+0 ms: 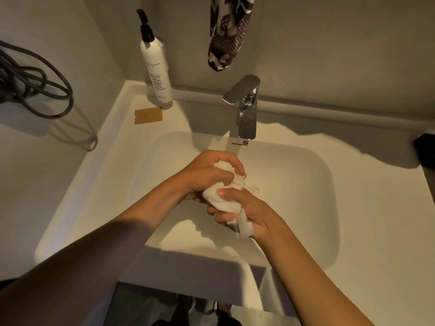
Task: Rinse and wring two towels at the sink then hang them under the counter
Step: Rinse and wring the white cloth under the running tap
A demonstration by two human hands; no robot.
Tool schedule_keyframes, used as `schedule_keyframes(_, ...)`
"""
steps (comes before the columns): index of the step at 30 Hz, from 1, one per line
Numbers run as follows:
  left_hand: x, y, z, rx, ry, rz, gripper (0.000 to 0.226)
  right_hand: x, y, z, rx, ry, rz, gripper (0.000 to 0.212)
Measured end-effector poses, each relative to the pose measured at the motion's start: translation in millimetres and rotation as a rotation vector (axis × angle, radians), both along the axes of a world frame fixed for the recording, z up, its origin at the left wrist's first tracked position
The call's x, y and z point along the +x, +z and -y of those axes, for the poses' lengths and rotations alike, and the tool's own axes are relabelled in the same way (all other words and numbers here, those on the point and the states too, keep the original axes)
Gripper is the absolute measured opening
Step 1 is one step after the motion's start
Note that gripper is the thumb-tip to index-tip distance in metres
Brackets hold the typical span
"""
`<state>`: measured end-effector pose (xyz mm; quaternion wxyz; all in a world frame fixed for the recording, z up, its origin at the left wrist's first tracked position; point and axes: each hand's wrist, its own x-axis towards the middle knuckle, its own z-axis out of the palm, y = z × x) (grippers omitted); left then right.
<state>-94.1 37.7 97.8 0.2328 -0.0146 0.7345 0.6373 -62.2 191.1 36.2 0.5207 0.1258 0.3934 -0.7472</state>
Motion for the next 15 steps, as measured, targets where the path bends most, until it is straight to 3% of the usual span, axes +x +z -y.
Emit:
schedule_keyframes(3, -6, 0, -7, -0.011, 0.083, 0.026, 0.028, -4, 23, 1, 0.054, 0.023, -0.108, 0.021)
schedule_keyframes(7, -10, -6, -14, -0.016, 0.118, 0.088, 0.02, -6, 34, 8, 0.086, 0.002, -0.081, 0.012)
schedule_keyframes(12, -18, -20, -23, -0.222, 0.266, 0.087, 0.036, -6, 28, 29, 0.474, -0.035, -0.219, 0.02)
schedule_keyframes(15, -18, -32, -25, -0.279, 0.317, 0.131, 0.019, -3, 17, 40, 0.678, 0.013, -0.468, 0.015)
